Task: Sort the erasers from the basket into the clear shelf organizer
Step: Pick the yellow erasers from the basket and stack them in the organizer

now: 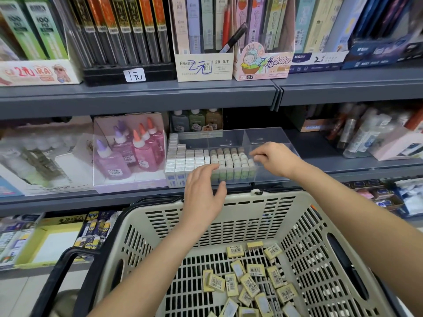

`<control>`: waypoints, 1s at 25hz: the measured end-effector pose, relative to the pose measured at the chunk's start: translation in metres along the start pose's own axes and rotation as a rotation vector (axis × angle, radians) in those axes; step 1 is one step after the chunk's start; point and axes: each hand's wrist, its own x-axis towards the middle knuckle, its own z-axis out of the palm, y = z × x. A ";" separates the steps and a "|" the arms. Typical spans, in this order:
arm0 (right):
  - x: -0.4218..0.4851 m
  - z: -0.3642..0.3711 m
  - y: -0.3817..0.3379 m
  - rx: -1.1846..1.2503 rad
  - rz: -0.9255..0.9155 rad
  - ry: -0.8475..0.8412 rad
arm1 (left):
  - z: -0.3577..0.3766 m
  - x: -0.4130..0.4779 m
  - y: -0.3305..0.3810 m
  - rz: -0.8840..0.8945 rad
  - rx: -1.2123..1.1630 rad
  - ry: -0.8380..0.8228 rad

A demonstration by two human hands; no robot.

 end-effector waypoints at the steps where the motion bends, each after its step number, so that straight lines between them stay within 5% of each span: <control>1: -0.008 -0.003 -0.001 0.028 0.002 0.092 | -0.003 -0.009 0.001 -0.016 -0.063 0.016; 3: -0.035 -0.003 -0.005 0.149 0.005 0.280 | -0.005 -0.031 0.001 -0.054 -0.171 0.002; 5: -0.069 0.009 -0.013 0.288 -0.008 0.288 | -0.001 -0.051 -0.005 -0.095 -0.180 -0.099; 9: -0.117 0.078 -0.027 0.265 -0.081 -0.100 | 0.021 -0.076 -0.034 -0.302 -0.079 -0.421; 14: -0.133 0.165 -0.023 -0.057 -0.039 -0.553 | 0.044 -0.107 -0.076 -0.480 0.046 -0.654; 19: -0.139 0.204 -0.022 -0.191 -0.055 -0.642 | 0.066 -0.136 -0.099 -0.387 0.266 -0.843; 25: -0.150 0.224 -0.018 -0.250 -0.066 -0.570 | 0.071 -0.144 -0.109 -0.399 0.263 -0.784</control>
